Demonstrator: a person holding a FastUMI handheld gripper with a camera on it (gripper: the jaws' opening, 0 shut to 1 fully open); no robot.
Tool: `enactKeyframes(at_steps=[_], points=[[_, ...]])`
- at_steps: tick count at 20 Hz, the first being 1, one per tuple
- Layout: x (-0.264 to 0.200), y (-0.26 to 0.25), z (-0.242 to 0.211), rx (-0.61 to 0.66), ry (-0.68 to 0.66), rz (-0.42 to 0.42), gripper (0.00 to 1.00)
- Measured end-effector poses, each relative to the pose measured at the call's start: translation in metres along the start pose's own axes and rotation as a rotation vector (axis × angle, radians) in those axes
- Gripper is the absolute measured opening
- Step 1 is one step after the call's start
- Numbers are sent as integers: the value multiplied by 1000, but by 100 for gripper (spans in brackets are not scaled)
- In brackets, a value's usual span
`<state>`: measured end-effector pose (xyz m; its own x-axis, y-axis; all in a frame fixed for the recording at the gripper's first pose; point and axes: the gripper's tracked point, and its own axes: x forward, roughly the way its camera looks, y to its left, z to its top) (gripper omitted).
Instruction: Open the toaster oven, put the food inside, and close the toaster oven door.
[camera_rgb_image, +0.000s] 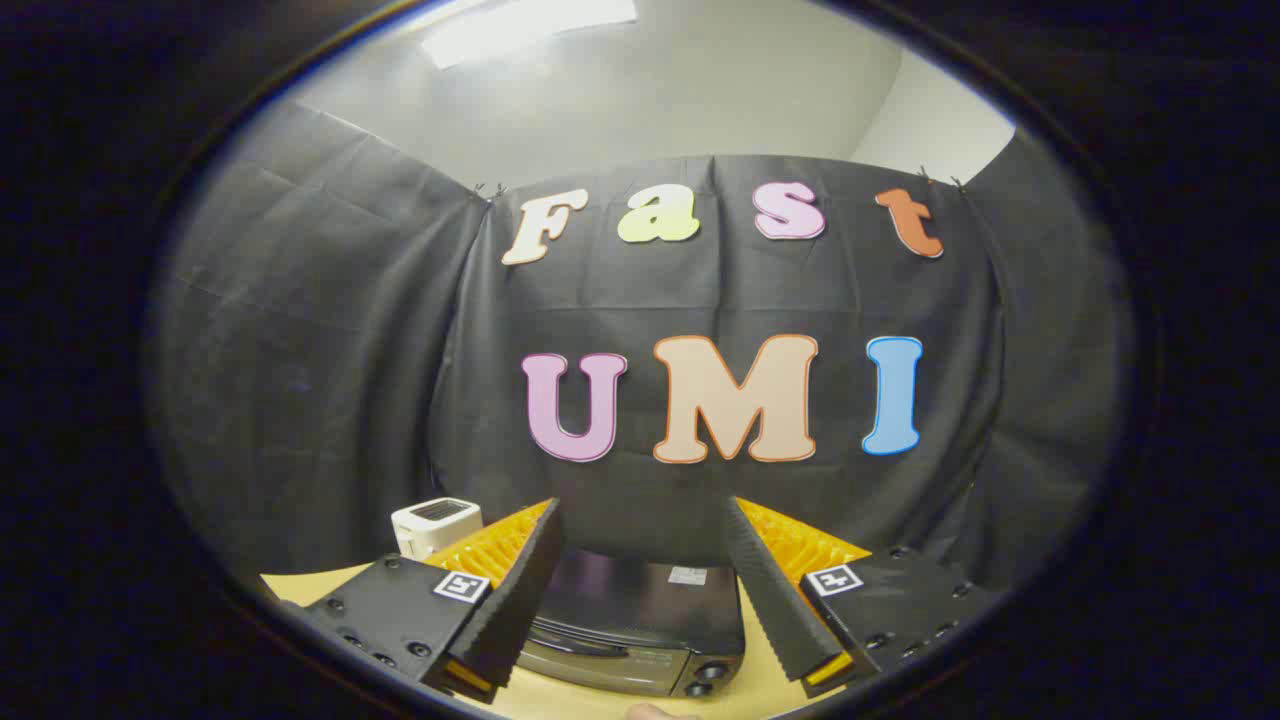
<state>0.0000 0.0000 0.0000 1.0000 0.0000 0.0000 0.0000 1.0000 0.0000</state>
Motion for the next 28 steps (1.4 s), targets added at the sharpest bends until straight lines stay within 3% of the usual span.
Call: enactKeyframes(at_steps=[16, 22, 28], points=[[12, -8, -10, -14, -21, -62, 99], [42, 2, -68, -100, -38, -145, 99], [67, 36, -152, -38, 50, -109, 100]])
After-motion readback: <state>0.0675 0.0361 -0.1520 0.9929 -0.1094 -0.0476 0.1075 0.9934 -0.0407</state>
